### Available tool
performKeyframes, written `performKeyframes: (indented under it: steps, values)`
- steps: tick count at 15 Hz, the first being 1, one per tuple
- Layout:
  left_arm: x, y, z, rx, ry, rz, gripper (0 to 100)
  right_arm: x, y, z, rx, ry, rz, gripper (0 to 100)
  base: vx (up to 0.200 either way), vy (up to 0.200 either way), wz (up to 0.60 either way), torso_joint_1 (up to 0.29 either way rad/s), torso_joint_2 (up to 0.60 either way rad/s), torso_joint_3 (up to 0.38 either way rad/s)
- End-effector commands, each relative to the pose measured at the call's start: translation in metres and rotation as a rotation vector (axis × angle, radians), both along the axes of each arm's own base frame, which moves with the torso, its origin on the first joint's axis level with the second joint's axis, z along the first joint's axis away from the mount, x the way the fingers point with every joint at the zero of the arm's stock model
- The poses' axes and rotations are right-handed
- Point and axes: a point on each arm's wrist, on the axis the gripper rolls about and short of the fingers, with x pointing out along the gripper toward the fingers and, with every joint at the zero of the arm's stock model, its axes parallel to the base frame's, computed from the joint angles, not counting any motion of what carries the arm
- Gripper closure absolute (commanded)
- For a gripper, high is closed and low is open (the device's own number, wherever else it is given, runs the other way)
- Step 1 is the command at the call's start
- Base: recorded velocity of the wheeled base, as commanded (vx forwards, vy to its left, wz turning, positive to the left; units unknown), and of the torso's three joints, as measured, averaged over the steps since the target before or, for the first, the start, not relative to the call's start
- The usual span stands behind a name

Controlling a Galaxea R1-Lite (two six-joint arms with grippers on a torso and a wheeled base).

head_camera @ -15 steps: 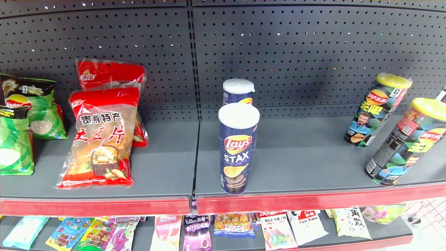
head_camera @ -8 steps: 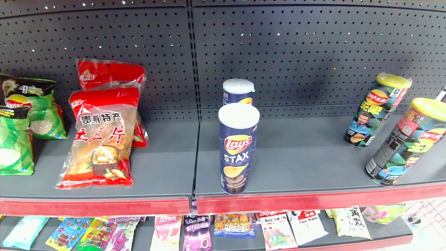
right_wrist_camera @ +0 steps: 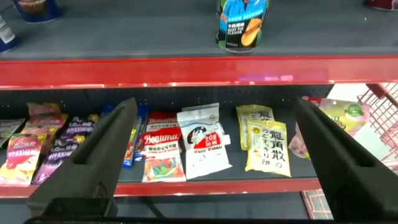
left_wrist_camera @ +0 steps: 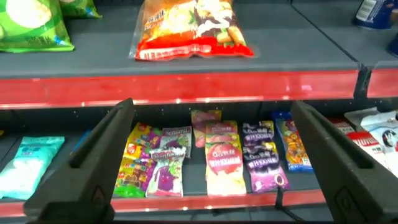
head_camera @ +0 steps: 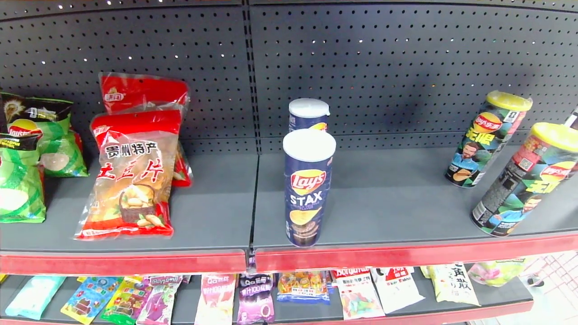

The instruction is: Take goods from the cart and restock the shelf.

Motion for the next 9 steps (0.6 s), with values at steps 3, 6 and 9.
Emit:
performKeyframes:
  steps: [3,6,9]
  values:
    - [0.0000,0.0000,0.0000,0.000,0.000,0.001,0,0.0000,0.0000,0.0001,-0.001,-0.001,0.001,0,0.000,0.000,0.00,0.000,0.00,0.000]
    - [0.0000,0.0000,0.0000,0.000,0.000,0.001,0,0.0000,0.0000,0.0001,-0.001,-0.001,0.001,0,0.000,-0.200,0.00,0.009,0.01,-0.001]
    - [0.0000,0.0000,0.0000,0.000,0.000,0.001,0,0.0000,0.0000,0.0001,-0.001,-0.001,0.001,0,0.000,-0.200,0.00,0.012,0.00,0.001]
